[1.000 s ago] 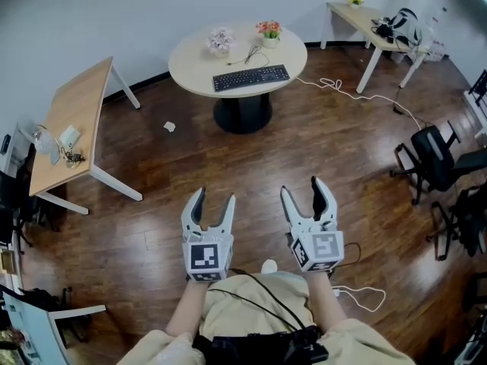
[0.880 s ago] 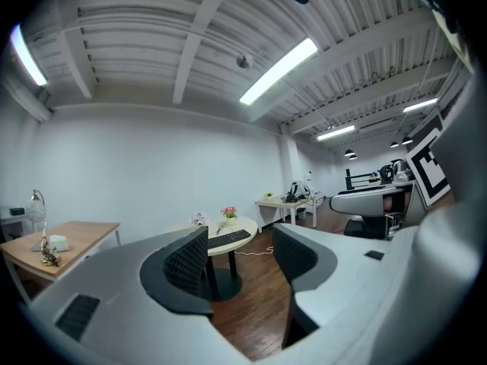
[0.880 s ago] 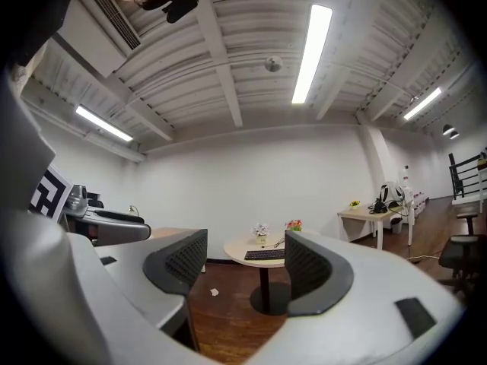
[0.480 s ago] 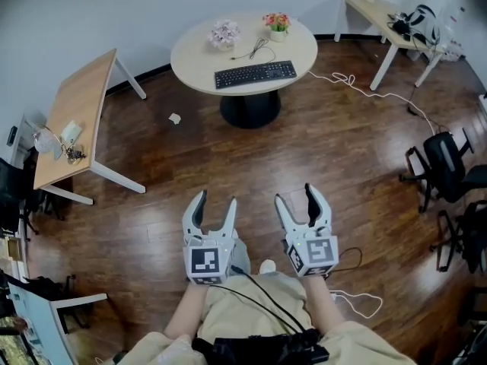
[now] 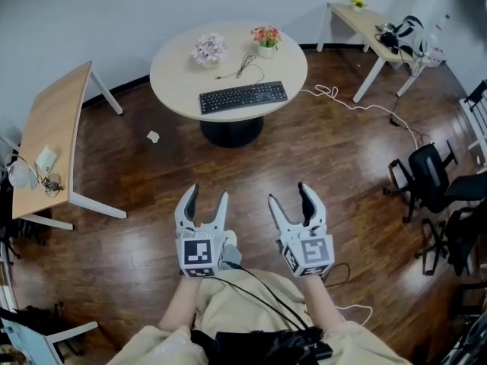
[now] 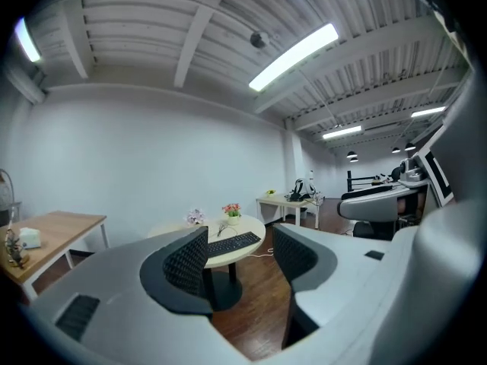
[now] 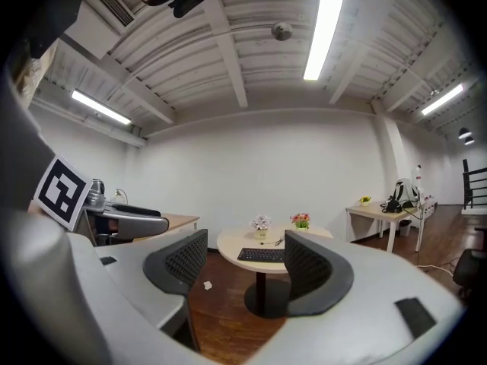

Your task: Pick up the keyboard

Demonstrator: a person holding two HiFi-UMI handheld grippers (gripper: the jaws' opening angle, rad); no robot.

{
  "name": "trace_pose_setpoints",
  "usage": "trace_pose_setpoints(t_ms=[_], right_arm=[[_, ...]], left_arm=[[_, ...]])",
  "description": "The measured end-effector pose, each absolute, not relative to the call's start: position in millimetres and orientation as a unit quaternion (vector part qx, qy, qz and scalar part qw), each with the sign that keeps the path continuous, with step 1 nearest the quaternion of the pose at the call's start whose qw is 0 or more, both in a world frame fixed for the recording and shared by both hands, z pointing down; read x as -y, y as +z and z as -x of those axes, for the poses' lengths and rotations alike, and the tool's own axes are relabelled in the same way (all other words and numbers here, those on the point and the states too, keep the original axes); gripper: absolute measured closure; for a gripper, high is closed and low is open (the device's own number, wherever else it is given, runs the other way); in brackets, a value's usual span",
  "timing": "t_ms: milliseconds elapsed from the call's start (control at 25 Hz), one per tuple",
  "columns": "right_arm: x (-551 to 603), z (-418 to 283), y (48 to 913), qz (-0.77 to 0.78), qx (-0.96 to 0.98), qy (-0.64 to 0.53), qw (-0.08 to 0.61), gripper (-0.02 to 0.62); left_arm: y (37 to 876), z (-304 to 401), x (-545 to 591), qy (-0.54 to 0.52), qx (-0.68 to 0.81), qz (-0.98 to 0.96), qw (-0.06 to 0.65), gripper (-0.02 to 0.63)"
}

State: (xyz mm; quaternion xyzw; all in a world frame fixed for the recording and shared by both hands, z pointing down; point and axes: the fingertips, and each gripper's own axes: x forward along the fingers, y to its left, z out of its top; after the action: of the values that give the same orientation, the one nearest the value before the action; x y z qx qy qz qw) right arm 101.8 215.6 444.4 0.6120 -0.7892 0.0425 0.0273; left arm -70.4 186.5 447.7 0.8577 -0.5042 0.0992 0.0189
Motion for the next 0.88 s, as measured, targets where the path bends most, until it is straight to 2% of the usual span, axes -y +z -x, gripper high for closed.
trace_pose_setpoints(t_ms=[320, 560, 880], right_arm=[[-106.9, -82.4, 436.4, -0.637, 0.769, 0.046, 0.031, 0.273], [-55.7, -58.5, 452.0, -0.619, 0.782, 0.054, 0.052, 0.273], [31.0, -68.1, 474.7, -0.587, 0.805, 0.073, 0.051, 0.273]], left_arm=[[438.3, 87.1, -72.9, 0.084, 0.466, -0.881, 0.019, 0.353], [453.4, 110.2, -23.0, 0.079, 0.483, -0.870, 0.055, 0.353], [476.5, 104.1, 41.2, 0.099, 0.511, -0.851, 0.067, 0.353]])
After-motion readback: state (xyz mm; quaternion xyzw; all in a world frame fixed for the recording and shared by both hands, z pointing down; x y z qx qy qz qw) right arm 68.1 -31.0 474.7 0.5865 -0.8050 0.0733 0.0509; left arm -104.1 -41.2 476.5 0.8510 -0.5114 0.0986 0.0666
